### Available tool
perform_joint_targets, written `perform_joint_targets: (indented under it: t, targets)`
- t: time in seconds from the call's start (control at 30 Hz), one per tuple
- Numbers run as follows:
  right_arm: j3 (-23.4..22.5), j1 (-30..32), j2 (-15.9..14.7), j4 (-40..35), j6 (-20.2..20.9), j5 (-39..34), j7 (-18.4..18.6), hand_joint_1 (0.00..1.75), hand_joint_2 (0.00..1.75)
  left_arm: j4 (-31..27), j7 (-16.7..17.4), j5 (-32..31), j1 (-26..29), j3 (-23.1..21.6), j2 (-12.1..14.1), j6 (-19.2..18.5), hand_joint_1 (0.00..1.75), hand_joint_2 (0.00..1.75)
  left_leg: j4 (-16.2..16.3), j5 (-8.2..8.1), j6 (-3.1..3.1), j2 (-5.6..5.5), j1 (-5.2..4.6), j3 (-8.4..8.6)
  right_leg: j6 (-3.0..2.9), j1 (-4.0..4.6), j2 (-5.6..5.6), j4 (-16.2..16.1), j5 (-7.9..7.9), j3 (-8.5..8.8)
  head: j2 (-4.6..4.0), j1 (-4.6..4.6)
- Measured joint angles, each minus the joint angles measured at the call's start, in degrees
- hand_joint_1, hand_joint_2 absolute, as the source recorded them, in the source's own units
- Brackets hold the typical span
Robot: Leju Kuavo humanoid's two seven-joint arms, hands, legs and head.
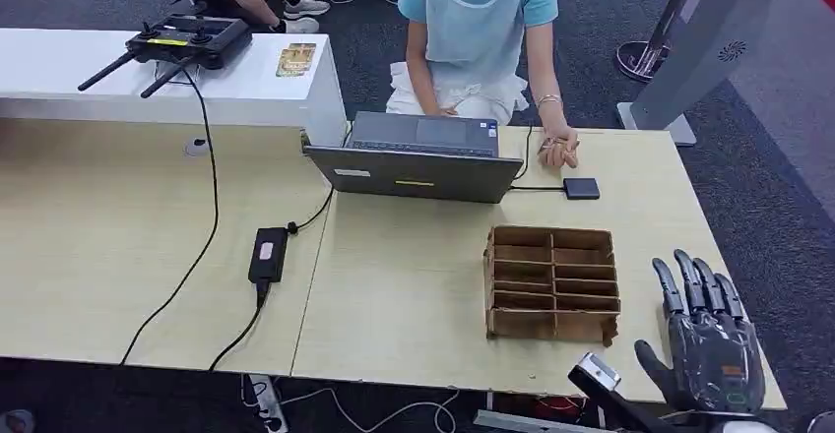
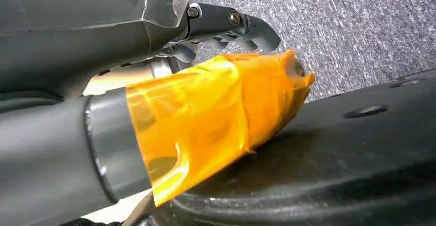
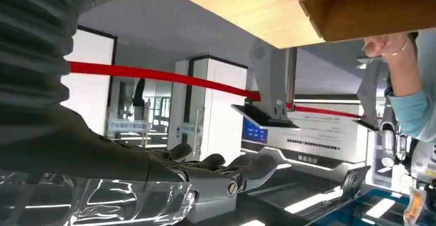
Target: Pass the card to the sensor for recognition and then transmit it.
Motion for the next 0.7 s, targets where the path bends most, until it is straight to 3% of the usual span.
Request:
perform_joint_targets:
  t: [0.7]
  targets:
    - [3.5,-8.41,-0.79,9.84,4.44,-4.53,-2.73,0.0,1.75,0.0,-0.2,-0.81,-0.1,-2.01,0.59,-0.63,0.0,0.0,0.0,0.0,0.0,0.05,0.0,0.01,0.0,0.0,0.04,0.0,0.01,0.0,0.0,0.0]
